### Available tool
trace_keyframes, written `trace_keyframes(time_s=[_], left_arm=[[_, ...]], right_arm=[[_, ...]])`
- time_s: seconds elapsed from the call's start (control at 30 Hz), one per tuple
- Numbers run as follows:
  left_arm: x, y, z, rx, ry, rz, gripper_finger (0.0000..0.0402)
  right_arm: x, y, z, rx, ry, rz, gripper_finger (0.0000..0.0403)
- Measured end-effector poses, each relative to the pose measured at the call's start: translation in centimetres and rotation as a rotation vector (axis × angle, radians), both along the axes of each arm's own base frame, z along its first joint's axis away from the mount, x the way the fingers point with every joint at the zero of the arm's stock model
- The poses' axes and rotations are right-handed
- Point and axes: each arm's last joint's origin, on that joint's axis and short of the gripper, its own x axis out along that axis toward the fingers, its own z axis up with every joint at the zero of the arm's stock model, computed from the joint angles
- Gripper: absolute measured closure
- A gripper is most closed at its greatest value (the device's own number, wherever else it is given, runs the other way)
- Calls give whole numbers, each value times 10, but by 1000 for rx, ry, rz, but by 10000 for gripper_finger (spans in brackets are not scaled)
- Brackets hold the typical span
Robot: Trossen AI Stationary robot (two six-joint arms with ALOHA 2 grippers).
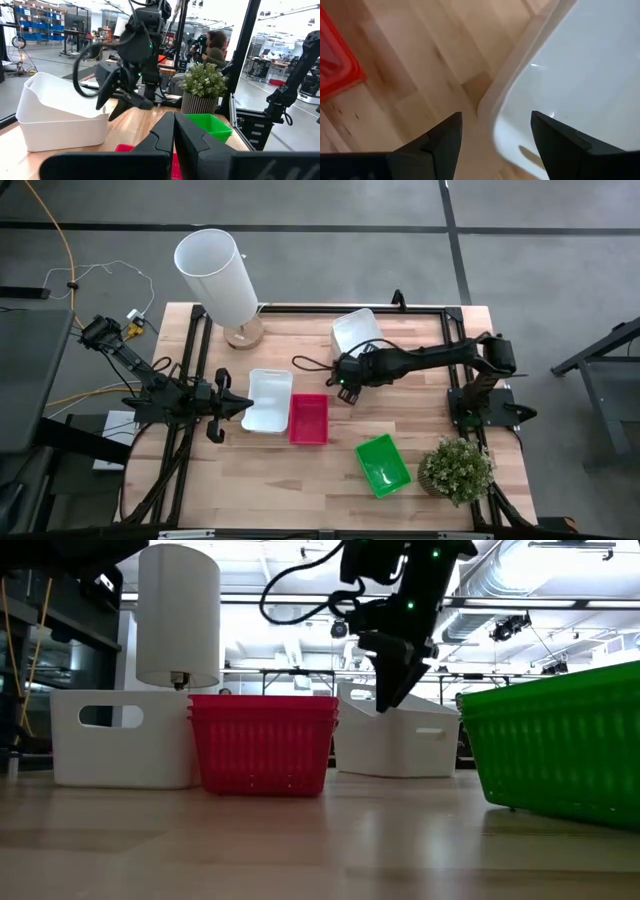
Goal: Stack baskets by color
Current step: Stack the right white bin on top of the top white bin
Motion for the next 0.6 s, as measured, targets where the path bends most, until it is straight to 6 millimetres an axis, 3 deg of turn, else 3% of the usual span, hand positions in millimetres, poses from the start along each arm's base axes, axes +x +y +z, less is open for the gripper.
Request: trace_keyframes(time_s=[0.17, 0.6], left_arm=[[0, 0, 0, 6, 1, 2, 402], [0, 0, 0, 10, 2, 4, 402]], right_arm=[[0, -1, -7, 2, 29, -26, 202], [1, -1, -5, 20, 7, -32, 363]])
